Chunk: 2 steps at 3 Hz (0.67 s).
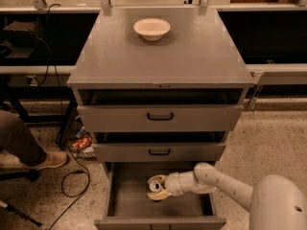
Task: Pick green can from bottom drawer and place on counter
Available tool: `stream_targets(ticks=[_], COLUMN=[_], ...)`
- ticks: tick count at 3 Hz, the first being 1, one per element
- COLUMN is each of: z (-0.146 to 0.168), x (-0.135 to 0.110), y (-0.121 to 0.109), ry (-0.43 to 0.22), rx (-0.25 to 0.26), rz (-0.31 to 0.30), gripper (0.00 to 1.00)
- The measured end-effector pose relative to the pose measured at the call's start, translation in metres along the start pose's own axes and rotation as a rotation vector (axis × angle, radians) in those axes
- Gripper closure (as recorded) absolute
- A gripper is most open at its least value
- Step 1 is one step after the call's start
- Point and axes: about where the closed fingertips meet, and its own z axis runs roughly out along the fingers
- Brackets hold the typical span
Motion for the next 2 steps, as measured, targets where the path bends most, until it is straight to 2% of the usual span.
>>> stream_targets(ticks=[1,2], z=[-0.0662,-0.0671], x=[-0.0398,-0.0418], y=[-0.0033,-0.0024], ry=[0.003,0.002], rx=[0.023,0.026], rz=[0.012,0.013], gripper=[1.00,1.00])
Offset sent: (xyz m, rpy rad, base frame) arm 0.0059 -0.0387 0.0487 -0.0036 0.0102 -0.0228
